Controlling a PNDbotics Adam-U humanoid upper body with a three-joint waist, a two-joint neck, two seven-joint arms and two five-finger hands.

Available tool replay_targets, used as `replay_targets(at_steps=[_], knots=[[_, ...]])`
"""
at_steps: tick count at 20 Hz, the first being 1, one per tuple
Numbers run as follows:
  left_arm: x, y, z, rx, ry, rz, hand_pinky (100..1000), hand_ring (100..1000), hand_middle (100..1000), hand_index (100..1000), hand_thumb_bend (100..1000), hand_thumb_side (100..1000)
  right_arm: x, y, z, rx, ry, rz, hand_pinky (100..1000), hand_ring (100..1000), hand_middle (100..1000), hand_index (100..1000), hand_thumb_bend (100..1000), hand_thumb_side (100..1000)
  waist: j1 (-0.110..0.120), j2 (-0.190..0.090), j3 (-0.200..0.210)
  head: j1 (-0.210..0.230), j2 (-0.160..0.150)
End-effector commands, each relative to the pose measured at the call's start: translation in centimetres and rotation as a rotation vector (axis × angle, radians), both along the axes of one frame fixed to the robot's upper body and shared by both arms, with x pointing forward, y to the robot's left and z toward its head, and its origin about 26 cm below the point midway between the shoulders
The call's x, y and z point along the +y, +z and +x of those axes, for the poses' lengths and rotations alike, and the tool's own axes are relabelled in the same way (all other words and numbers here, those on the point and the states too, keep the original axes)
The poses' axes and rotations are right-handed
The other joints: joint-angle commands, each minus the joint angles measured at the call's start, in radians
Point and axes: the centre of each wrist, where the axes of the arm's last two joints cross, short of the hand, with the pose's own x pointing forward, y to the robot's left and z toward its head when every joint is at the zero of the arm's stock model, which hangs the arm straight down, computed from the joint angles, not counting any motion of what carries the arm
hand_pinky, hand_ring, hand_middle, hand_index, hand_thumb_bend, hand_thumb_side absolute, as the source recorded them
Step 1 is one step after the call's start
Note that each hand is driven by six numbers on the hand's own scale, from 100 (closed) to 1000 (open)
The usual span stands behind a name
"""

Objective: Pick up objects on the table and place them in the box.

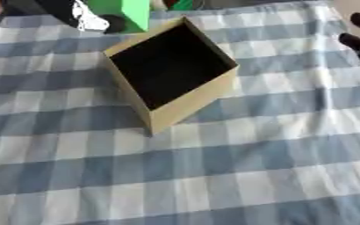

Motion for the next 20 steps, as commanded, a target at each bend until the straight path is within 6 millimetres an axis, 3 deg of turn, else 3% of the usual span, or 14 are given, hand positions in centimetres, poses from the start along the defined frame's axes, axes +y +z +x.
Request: replay_targets(at_steps=[1,11,15,20], knots=[[-0.9,0.3,0.5,-0.025,0.006,0.002,541,488,370,402,100,248,0.2,0.7,-0.2,-0.019,0.023,-0.005,816,871,601,903,100,963,-0.002,-0.009,-0.005,0.003,-0.004],[-3.3,-2.9,3.3,-0.022,0.072,-0.015,542,503,387,415,100,247,0.7,0.7,-0.1,-0.007,0.044,-0.001,818,871,601,904,100,961,0.004,-0.006,-0.026,0.017,-0.019],[-4.3,-5.2,4.6,-0.005,0.086,0.006,552,519,424,471,100,231,0.8,0.6,-0.2,-0.001,0.043,0.0,818,872,601,904,100,960,0.004,-0.006,-0.026,0.011,-0.018],[-5.1,-7.0,5.3,-0.011,0.091,0.06,578,571,495,611,100,146,0.8,0.4,-0.2,0.007,0.036,0.003,819,872,599,905,100,958,0.003,-0.004,-0.024,0.007,-0.017]])
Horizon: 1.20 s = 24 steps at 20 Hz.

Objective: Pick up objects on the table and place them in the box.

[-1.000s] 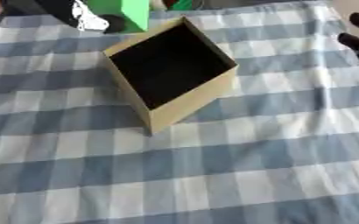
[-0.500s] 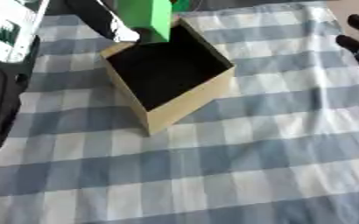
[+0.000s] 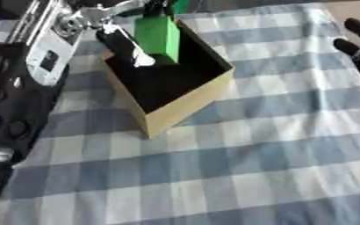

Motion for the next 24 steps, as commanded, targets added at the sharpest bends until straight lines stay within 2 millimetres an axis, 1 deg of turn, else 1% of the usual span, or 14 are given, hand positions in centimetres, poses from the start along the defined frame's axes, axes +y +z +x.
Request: replay_targets(at_steps=[1,2,5,6,9,10,12,15,16,17,20,22,23,24], knots=[[-0.4,0.0,0.1,-0.032,0.005,0.045,580,576,499,622,100,140,0.0,0.6,-0.3,-0.02,-0.001,-0.008,819,872,599,905,100,958,0.003,-0.007,0.0,-0.005,-0.007],[-0.4,-0.3,0.2,-0.027,0.013,0.063,586,591,518,662,100,145,0.0,0.6,-0.3,-0.021,-0.001,-0.008,818,872,599,905,100,958,0.003,-0.007,0.0,-0.005,-0.006],[-0.5,-1.1,0.5,-0.018,0.037,0.112,605,628,558,716,100,176,0.0,0.6,-0.3,-0.02,-0.001,-0.007,819,872,599,905,100,958,0.004,-0.007,0.0,-0.007,-0.005],[-0.6,-1.2,0.6,-0.018,0.044,0.127,620,667,598,758,101,206,0.0,0.6,-0.3,-0.019,-0.001,-0.006,819,872,597,905,100,957,0.004,-0.007,0.001,-0.007,-0.005],[-0.7,-1.7,0.7,-0.022,0.065,0.173,656,739,669,843,231,297,0.1,0.6,-0.3,-0.018,0.0,-0.005,819,872,598,905,100,957,0.005,-0.008,0.001,-0.008,-0.005],[-0.7,-1.8,0.7,-0.024,0.074,0.185,676,771,703,874,296,341,0.1,0.6,-0.3,-0.018,-0.001,-0.004,819,872,598,905,100,957,0.005,-0.008,0.001,-0.008,-0.005],[-0.8,-2.0,0.8,-0.029,0.094,0.21,702,808,740,901,356,374,0.1,0.6,-0.3,-0.017,-0.001,-0.002,819,872,597,905,100,956,0.005,-0.008,0.001,-0.008,-0.004],[-0.8,-2.1,0.7,-0.052,0.113,0.239,759,874,810,971,564,477,0.1,0.5,-0.3,-0.015,-0.001,0.0,818,872,597,905,100,956,0.005,-0.009,0.001,-0.011,-0.004],[-0.8,-2.1,0.7,-0.062,0.115,0.245,776,894,834,993,710,574,0.1,0.5,-0.3,-0.015,-0.001,0.001,818,872,597,905,100,956,0.005,-0.009,0.001,-0.011,-0.004],[-0.8,-2.1,0.7,-0.077,0.115,0.245,786,905,848,1000,792,631,0.1,0.5,-0.3,-0.013,-0.002,0.001,818,872,597,905,100,955,0.006,-0.01,0.002,-0.012,-0.004],[-0.9,-1.5,0.3,-0.137,0.117,0.22,803,924,870,1000,863,681,0.1,0.5,-0.3,-0.01,-0.001,0.002,819,872,597,905,100,955,0.006,-0.01,0.002,-0.012,-0.004],[-0.9,-1.0,-0.1,-0.179,0.118,0.188,800,921,868,1000,872,685,0.1,0.4,-0.3,-0.007,-0.001,0.002,819,873,596,905,100,955,0.007,-0.01,0.002,-0.012,-0.003],[-0.9,-0.8,-0.3,-0.197,0.118,0.17,792,913,859,1000,818,703,0.1,0.4,-0.3,-0.006,-0.002,0.002,819,873,596,905,100,955,0.007,-0.01,0.002,-0.011,-0.003],[-0.9,-0.5,-0.5,-0.215,0.118,0.148,787,905,851,1000,848,685,0.1,0.4,-0.3,-0.005,-0.003,0.002,819,873,596,905,100,954,0.007,-0.011,0.002,-0.011,-0.003]])
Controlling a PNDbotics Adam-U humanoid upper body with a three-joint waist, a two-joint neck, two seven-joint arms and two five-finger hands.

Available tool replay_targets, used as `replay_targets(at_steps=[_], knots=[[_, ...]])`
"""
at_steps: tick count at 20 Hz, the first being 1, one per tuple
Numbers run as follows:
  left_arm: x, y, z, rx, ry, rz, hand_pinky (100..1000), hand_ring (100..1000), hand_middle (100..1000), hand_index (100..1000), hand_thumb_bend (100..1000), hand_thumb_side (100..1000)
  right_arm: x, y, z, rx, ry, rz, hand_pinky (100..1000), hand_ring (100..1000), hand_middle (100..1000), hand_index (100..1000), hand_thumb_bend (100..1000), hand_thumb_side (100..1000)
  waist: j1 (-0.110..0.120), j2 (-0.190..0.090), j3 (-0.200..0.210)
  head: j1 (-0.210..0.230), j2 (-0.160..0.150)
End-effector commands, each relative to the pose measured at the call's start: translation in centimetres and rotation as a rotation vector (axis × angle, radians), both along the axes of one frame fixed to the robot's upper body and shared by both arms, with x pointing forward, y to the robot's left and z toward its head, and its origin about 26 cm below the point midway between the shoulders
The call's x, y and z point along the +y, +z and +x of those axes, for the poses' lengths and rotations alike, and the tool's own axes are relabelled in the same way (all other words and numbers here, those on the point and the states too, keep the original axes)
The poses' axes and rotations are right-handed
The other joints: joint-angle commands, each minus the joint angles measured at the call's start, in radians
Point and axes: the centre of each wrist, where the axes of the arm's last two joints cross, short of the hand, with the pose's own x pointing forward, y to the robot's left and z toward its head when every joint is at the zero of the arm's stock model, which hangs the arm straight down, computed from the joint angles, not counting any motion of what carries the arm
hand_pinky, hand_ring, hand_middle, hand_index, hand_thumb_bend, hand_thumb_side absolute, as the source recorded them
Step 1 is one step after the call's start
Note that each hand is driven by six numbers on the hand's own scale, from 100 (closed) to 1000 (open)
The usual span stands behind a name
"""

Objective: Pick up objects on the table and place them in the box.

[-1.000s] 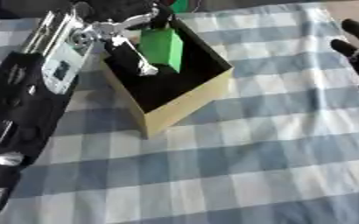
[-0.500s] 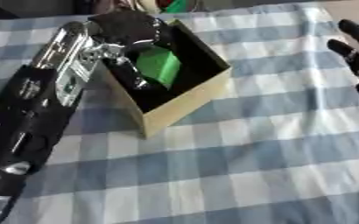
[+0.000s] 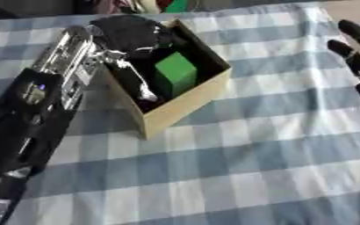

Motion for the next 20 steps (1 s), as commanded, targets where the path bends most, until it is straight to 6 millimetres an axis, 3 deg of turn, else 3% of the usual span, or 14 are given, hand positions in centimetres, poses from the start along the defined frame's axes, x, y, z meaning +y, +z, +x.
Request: replay_targets(at_steps=[1,4,7,9,15,20], knots=[[0.1,1.9,-1.0,-0.095,-0.018,-0.067,784,899,845,1000,832,684,0.0,0.5,-0.3,-0.017,-0.001,-0.01,819,873,596,905,100,954,0.007,-0.012,0.0,-0.003,-0.002],[0.5,2.4,-1.5,-0.182,-0.055,-0.187,750,846,792,953,614,650,-0.1,0.5,-0.3,-0.018,-0.003,-0.009,819,872,597,905,100,954,0.007,-0.013,0.002,-0.006,-0.001],[1.5,3.9,-3.0,-0.356,-0.102,-0.413,714,774,732,913,409,611,-0.3,0.6,-0.3,-0.023,-0.01,-0.007,818,872,598,904,100,956,0.007,-0.016,0.007,-0.011,0.0],[2.3,4.8,-4.5,-0.423,-0.156,-0.59,695,736,694,899,332,606,-0.5,0.7,-0.3,-0.03,-0.018,-0.006,817,871,599,904,100,956,0.006,-0.019,0.013,-0.017,0.001],[6.3,6.2,-9.3,-0.471,-0.284,-1.059,655,652,619,846,211,581,-1.2,0.9,-0.4,-0.049,-0.038,0.006,815,870,602,902,100,957,0.002,-0.028,0.036,-0.035,-0.006],[9.7,4.4,-12.8,-0.477,-0.306,-1.324,607,605,588,815,181,572,-1.9,0.8,-0.6,-0.052,-0.069,0.004,813,868,604,902,100,958,0.007,-0.044,0.067,-0.062,0.013]])
